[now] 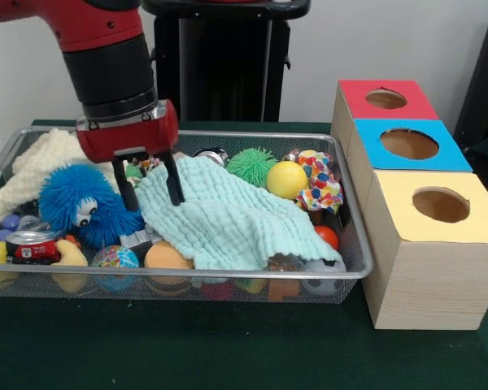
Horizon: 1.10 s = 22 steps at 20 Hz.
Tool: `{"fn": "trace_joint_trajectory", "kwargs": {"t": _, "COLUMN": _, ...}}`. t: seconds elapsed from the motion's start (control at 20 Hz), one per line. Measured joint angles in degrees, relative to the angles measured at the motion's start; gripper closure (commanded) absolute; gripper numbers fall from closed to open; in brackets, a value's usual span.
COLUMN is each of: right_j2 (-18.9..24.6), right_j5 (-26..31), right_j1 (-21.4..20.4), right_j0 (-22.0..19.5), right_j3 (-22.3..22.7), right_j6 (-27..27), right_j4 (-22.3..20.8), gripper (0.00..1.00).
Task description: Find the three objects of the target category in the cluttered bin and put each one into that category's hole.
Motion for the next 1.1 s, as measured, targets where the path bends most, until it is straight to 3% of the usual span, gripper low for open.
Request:
{"fn": "trace_joint_trajectory", "kwargs": {"t": 0.5, "right_j2": 2.7, "right_j5": 7.7, "right_j1": 0.6, "right_j0": -0.9, "right_j3": -5.3, "right_j6": -3.6, "right_j4": -3.9, "gripper": 0.00}}
{"fn": "trace_joint_trajectory", "kwargs": {"t": 1.1, "right_j2": 4.7, "right_j5": 16.0, "right_j1": 0.7, "right_j0": -3.3, "right_j3": -12.5, "right_j6": -13.6, "right_j4": -5.5, "gripper": 0.00}}
